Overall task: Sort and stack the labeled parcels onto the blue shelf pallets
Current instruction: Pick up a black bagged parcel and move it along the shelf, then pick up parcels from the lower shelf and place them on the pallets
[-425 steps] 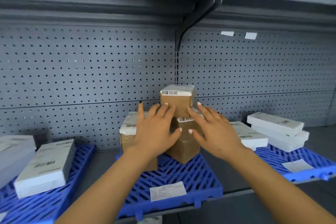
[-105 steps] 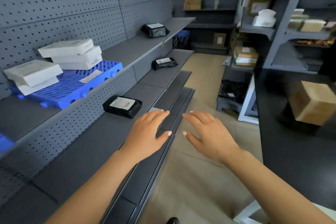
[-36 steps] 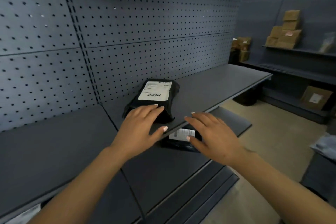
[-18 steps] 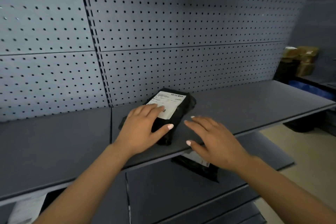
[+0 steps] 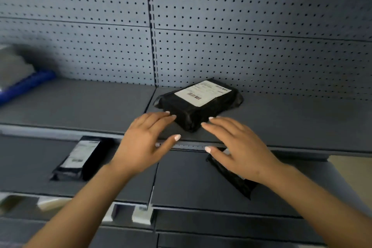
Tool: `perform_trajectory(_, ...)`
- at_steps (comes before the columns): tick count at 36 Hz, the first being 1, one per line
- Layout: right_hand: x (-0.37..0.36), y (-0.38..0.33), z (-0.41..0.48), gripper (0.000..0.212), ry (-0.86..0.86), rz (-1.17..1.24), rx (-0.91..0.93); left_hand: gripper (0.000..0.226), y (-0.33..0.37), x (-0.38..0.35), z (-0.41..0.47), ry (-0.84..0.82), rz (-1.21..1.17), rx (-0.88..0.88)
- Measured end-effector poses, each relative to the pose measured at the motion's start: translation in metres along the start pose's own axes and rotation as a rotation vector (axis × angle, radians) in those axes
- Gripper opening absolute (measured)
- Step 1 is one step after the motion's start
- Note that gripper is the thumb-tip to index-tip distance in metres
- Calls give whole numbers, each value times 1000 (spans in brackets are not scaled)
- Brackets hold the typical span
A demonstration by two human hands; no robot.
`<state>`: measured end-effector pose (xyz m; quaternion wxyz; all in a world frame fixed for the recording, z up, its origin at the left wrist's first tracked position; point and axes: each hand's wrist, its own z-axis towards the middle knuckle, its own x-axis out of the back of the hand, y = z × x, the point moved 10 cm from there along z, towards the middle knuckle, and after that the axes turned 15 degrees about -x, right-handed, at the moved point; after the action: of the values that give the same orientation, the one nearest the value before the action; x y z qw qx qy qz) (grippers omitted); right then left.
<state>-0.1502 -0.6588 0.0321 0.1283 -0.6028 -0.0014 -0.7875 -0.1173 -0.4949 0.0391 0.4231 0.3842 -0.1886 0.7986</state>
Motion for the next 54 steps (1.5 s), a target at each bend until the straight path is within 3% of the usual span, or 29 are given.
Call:
perform_trajectory(13, -67, -139, -13, 57, -154, 139, 234, 49, -25, 56, -157, -97, 131, 214)
perform_trajectory(30, -198, -272, -51, 56, -327, 229, 192, 54, -76, 61, -336, -350, 51, 392)
perform_trajectory(36, -280, -261, -66, 65, -471, 178, 110, 54, -96, 14, -384, -460, -37, 465)
perform_trajectory(40, -335, -241, -68, 50, -510, 130, 35, 56, -114, -35, -411, -574, -88, 541)
perform_trajectory(44, -403, -221, -66, 49, -561, 115, -22, 60, -141, -93, -439, -712, -108, 612)
perform_trajectory(51, -524, -185, -57, 60, -649, -43, -113, 65, -175, -199, -490, -842, -100, 654)
perform_trajectory(54, -564, -172, -51, 66, -633, -89, -148, 63, -184, -241, -504, -826, -136, 636)
